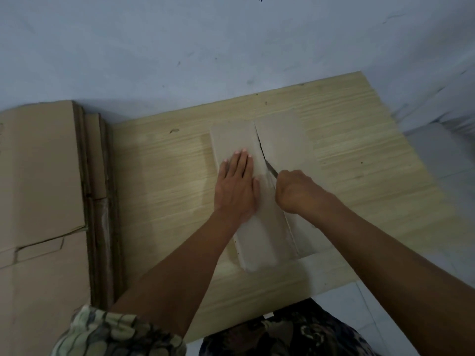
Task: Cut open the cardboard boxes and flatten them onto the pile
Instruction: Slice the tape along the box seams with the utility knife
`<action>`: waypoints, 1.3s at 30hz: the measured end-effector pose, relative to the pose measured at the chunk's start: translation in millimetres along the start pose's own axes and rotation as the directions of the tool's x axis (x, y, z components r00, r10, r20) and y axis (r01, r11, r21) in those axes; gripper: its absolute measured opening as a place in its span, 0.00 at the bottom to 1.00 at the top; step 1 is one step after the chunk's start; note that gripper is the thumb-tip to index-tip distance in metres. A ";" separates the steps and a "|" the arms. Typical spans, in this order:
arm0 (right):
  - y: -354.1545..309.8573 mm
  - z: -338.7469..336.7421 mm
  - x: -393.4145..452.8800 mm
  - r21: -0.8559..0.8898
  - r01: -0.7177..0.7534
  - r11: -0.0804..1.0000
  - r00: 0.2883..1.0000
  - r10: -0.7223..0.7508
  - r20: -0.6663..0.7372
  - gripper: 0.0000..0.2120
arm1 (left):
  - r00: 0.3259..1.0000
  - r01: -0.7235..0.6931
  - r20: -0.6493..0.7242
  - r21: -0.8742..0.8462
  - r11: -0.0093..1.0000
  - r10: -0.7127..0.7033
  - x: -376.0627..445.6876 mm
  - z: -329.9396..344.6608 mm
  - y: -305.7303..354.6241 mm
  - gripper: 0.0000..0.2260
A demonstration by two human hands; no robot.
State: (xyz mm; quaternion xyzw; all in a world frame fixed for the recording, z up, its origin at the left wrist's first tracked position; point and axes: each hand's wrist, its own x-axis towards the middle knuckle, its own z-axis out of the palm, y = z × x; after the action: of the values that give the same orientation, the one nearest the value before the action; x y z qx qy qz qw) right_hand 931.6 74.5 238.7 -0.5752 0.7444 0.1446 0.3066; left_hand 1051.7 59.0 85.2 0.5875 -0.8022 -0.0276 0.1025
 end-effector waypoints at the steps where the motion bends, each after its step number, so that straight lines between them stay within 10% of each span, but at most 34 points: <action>1: -0.8 0.7 3.0 0.008 -0.009 1.000 1.000 0.009 -0.001 0.16 | 1.000 0.003 -0.005 -0.004 1.000 -0.003 -0.1 0.8 -0.2 0.27; 39: 23.8 14.1 -22.6 0.083 -0.018 0.996 0.998 0.014 0.055 0.20 | 0.997 -0.080 0.010 -0.032 0.996 0.080 -66.2 -6.0 31.4 0.30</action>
State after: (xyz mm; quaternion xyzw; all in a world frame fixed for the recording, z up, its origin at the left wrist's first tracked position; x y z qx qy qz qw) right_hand 916.6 106.8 238.7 -0.5519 0.7457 0.1317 0.3494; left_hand 1042.5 132.0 87.5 0.5530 -0.8252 -0.0393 0.1081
